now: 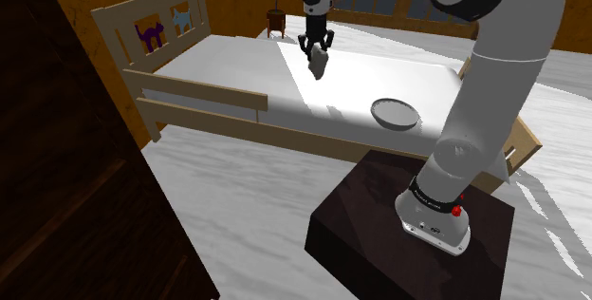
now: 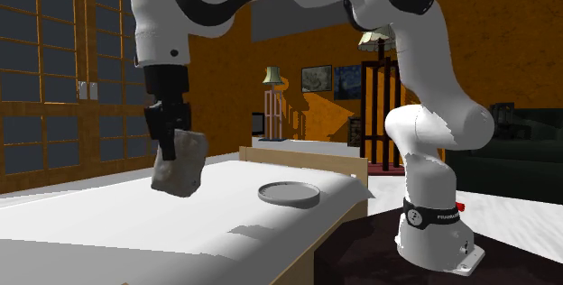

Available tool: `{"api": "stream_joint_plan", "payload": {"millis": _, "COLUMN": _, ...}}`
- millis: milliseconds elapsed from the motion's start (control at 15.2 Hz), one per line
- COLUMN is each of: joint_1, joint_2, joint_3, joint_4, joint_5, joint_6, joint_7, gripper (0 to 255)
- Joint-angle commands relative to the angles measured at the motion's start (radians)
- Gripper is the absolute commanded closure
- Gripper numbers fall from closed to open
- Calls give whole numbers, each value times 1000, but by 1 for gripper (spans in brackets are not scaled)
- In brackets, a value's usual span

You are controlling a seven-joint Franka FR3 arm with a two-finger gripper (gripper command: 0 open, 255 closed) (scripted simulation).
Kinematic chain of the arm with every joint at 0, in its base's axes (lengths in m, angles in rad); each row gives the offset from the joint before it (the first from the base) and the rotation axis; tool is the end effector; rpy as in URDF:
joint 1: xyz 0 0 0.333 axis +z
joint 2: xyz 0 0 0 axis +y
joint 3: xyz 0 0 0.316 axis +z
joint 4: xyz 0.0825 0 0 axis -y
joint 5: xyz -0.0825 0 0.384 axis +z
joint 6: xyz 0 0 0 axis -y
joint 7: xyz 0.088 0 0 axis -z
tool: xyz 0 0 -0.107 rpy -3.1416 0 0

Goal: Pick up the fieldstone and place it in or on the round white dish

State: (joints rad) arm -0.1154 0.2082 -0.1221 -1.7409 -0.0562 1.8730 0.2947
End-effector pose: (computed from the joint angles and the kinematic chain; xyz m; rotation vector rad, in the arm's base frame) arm 0.5957 -0.1440 0.4477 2.9596 -0.7743 -0.1109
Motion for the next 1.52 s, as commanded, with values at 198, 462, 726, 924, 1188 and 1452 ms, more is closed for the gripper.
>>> {"api": "stream_joint_plan", "payload": {"millis": 198, "joint_1": -26, "joint_2": -177, "joint_3": -27, "joint_4": -225, "joint_5": -27, "joint_6": 53, "joint_7": -42, "gripper": 255}}
{"api": "stream_joint_plan", "payload": {"millis": 462, "joint_1": -53, "joint_2": -305, "joint_3": -53, "joint_4": -369, "joint_5": -54, "joint_6": 75, "joint_7": -82, "gripper": 255}}
{"api": "stream_joint_plan", "payload": {"millis": 726, "joint_1": -85, "joint_2": -428, "joint_3": -85, "joint_4": -493, "joint_5": -89, "joint_6": 82, "joint_7": -125, "gripper": 255}}
{"api": "stream_joint_plan", "payload": {"millis": 924, "joint_1": -113, "joint_2": -518, "joint_3": -111, "joint_4": -575, "joint_5": -119, "joint_6": 80, "joint_7": -161, "gripper": 255}}
{"api": "stream_joint_plan", "payload": {"millis": 1188, "joint_1": -157, "joint_2": -634, "joint_3": -150, "joint_4": -668, "joint_5": -166, "joint_6": 66, "joint_7": -215, "gripper": 255}}
{"api": "stream_joint_plan", "payload": {"millis": 1452, "joint_1": -210, "joint_2": -744, "joint_3": -192, "joint_4": -744, "joint_5": -218, "joint_6": 43, "joint_7": -277, "gripper": 255}}
